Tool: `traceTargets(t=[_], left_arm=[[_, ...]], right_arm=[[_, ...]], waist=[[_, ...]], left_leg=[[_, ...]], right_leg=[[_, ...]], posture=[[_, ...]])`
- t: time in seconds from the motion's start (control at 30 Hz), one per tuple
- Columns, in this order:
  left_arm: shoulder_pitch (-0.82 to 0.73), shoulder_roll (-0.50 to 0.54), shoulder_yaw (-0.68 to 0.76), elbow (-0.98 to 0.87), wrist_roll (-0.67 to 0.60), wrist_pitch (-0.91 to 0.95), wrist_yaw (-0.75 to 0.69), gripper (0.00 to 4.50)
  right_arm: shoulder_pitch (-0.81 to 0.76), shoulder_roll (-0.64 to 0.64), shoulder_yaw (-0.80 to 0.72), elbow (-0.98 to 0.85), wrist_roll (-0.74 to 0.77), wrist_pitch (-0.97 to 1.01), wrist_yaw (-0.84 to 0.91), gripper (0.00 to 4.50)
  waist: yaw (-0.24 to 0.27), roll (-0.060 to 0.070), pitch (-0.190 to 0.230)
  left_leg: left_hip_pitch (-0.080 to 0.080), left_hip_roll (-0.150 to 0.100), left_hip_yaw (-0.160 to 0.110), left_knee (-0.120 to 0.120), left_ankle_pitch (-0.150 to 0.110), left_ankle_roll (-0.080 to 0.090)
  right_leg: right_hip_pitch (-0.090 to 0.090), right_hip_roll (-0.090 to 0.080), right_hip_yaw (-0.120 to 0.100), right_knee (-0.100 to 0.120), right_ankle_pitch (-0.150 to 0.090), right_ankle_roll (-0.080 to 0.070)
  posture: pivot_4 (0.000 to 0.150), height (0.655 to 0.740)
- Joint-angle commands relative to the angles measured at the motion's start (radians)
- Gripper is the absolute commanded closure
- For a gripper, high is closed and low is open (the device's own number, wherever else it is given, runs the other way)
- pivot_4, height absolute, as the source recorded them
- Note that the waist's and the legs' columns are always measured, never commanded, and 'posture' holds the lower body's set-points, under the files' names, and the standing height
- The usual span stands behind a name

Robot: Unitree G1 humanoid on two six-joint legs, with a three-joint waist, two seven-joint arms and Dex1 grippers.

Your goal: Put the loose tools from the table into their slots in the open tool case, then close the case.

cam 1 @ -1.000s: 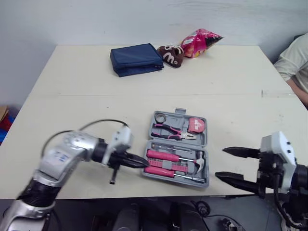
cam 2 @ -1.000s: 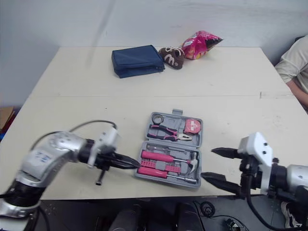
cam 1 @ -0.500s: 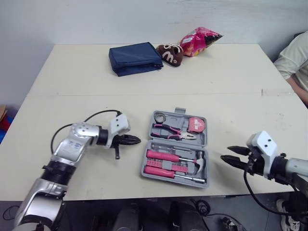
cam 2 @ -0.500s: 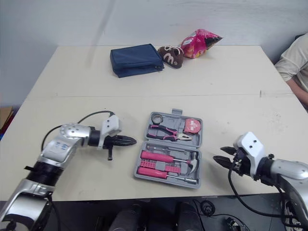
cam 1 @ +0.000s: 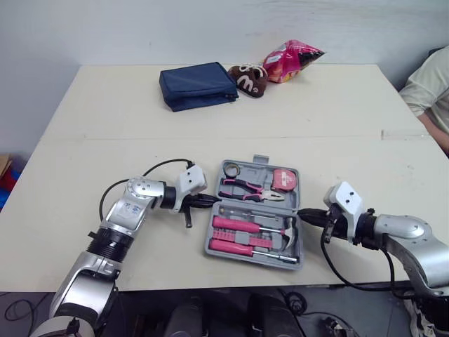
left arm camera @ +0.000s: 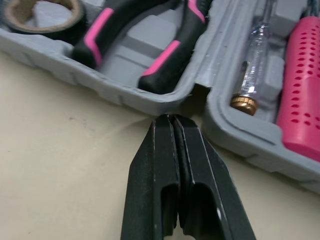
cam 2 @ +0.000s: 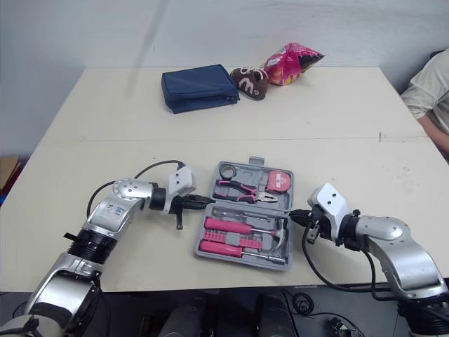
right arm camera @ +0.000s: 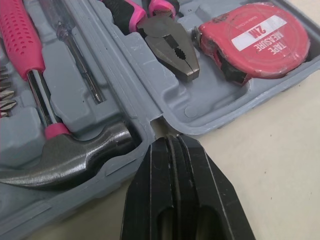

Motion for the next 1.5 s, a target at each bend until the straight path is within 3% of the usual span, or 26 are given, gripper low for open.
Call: traceTargets(t=[0.03,0.2,0.4,0.5,0.6,0.73,0.77,0.93,1.13,1.2,1.3,1.47,1.5], left_arm=[[0.034,-0.015,-0.024,-0.083,-0.016,0.015,-0.023,4.50],[0.084,-0.013,-0.026,-0.139,-0.001,0.051,0.007,4.50],[0.118,0.083,0.060,-0.183,0.004,0.150,0.056,4.50],[0.144,0.137,0.128,-0.270,-0.064,0.282,0.051,3.66],[0.115,0.141,0.201,-0.338,-0.140,0.515,0.116,2.30],[0.034,0.063,0.271,-0.349,-0.203,0.771,0.239,0.44],[0.009,0.032,0.288,-0.345,-0.216,0.828,0.273,0.04],[-0.070,-0.089,0.339,-0.311,-0.230,0.989,0.416,0.04],[-0.084,-0.149,0.321,-0.276,-0.235,0.990,0.484,0.04],[-0.087,-0.164,0.334,-0.266,-0.243,0.997,0.500,0.57],[-0.085,-0.173,0.334,-0.268,-0.261,0.994,0.502,1.73],[-0.071,-0.166,0.275,-0.282,-0.272,0.983,0.498,4.04],[-0.071,-0.167,0.270,-0.282,-0.275,0.981,0.499,4.50]], right_arm=[[-0.035,0.013,0.008,0.008,-0.001,-0.025,0.021,4.42],[-0.086,0.032,0.032,0.064,-0.033,-0.043,0.037,4.42],[-0.042,-0.058,-0.018,0.019,-0.066,-0.026,0.050,4.42],[-0.026,-0.104,-0.064,-0.036,-0.013,0.047,0.060,3.48],[-0.079,-0.103,-0.112,-0.068,0.064,0.215,0.012,1.97],[-0.182,-0.053,-0.139,-0.059,0.149,0.463,-0.084,0.00],[-0.209,-0.044,-0.131,-0.053,0.154,0.507,-0.107,0.00],[-0.356,0.089,-0.147,0.009,0.183,0.715,-0.253,0.00],[-0.454,0.203,-0.144,0.090,0.151,0.807,-0.380,0.00],[-0.462,0.214,-0.136,0.092,0.151,0.814,-0.393,0.00],[-0.476,0.241,-0.143,0.104,0.158,0.826,-0.413,0.84],[-0.481,0.259,-0.153,0.107,0.145,0.842,-0.460,3.36],[-0.481,0.261,-0.155,0.106,0.146,0.845,-0.463,4.05]], waist=[[-0.001,0.000,0.000],[-0.002,0.000,0.000],[-0.002,0.000,0.000],[-0.011,0.000,0.000],[-0.018,0.001,0.000],[-0.015,0.000,0.000],[-0.011,0.000,0.000],[-0.005,0.000,0.000],[-0.010,0.000,0.000],[-0.007,0.001,0.000],[-0.008,0.001,0.000],[-0.010,0.001,0.000],[-0.011,0.001,0.000]], left_leg=[[0.000,0.000,0.000,0.000,0.000,0.000],[0.001,0.000,0.000,0.000,0.000,0.000],[0.000,0.001,0.000,0.000,0.000,0.000],[0.000,0.002,0.000,-0.001,0.000,-0.001],[0.001,0.003,-0.001,-0.001,0.000,-0.002],[0.000,0.003,-0.002,-0.001,0.000,-0.002],[0.000,0.003,-0.003,-0.001,0.000,-0.002],[-0.002,0.001,-0.003,0.000,0.000,-0.002],[-0.002,0.001,-0.002,-0.001,0.001,-0.003],[-0.002,0.001,-0.002,-0.001,0.001,-0.003],[-0.002,0.000,-0.002,-0.001,0.001,-0.003],[-0.002,0.000,-0.002,-0.001,0.001,-0.003],[-0.002,0.000,-0.002,-0.001,0.001,-0.003]], right_leg=[[0.000,0.000,0.000,0.000,0.000,0.000],[0.000,-0.001,0.000,0.000,0.000,0.000],[0.000,-0.001,0.002,-0.001,0.000,0.000],[0.000,-0.001,0.004,-0.001,0.000,0.000],[0.000,-0.001,0.004,0.000,0.000,-0.001],[0.001,-0.002,0.003,0.000,0.000,-0.001],[0.001,-0.002,0.003,0.000,0.000,-0.001],[0.000,0.000,0.002,0.000,0.000,0.000],[-0.001,0.002,0.002,0.000,0.000,0.000],[-0.001,0.002,0.002,0.001,0.000,-0.001],[-0.001,0.002,0.002,0.001,0.000,0.000],[-0.001,0.002,0.002,0.000,0.000,0.000],[-0.001,0.002,0.002,0.001,0.000,0.000]], posture=[[0.150,0.7338],[0.150,0.7338],[0.150,0.7338],[0.150,0.7338],[0.150,0.7338],[0.150,0.7338],[0.150,0.7338],[0.150,0.7338],[0.150,0.7338],[0.150,0.7338],[0.150,0.7338],[0.150,0.7338],[0.150,0.7338]])
